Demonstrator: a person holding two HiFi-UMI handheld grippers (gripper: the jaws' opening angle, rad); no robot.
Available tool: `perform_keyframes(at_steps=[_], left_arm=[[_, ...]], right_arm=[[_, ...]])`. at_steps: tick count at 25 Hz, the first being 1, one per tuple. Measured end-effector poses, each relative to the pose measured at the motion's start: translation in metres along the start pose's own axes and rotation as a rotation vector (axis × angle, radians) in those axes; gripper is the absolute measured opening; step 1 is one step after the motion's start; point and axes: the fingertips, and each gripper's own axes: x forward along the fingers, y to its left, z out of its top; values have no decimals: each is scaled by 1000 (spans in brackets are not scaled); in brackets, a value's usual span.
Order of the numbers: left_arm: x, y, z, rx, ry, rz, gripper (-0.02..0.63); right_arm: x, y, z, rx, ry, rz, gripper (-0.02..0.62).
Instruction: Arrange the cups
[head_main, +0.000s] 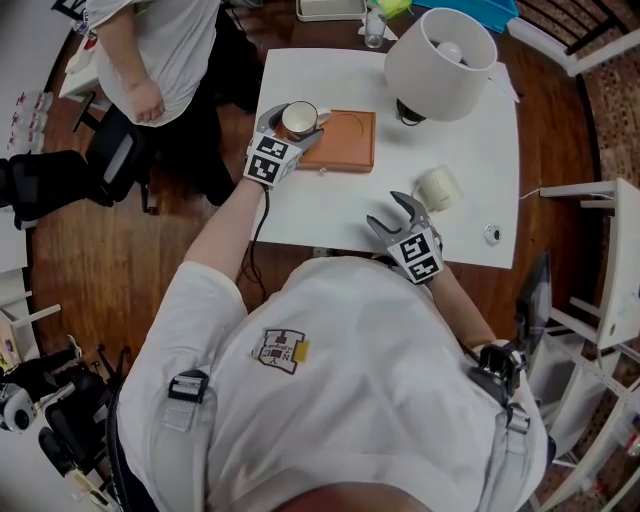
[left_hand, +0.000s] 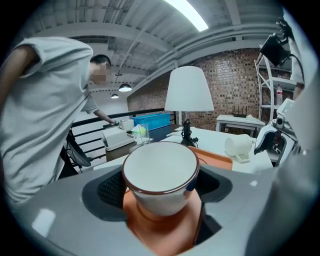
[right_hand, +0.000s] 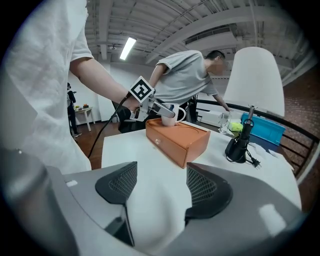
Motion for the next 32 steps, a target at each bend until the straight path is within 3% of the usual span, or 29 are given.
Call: perform_keyframes(at_steps=[9, 15, 19, 24, 29, 32], left_arm=[[-21, -2, 21, -47, -107, -7, 400], [-87, -8, 3, -233, -191, 113, 400], [-108, -49, -35, -333, -144, 78, 391], [-102, -116, -78, -395, -30, -47, 308], [-93, -172, -106, -389, 67, -135, 189], [-90, -189, -113, -371, 104, -137, 42]], right_arm=[[-5, -5, -2, 31, -6, -26, 310], [-4, 0, -3, 28, -9, -18, 310], [-4, 2, -11, 27, 5, -8, 308], [-5, 8, -25, 39, 27, 4, 307], [-7, 21, -41, 57, 49, 16, 301], [-11, 30, -51, 72, 57, 26, 299]])
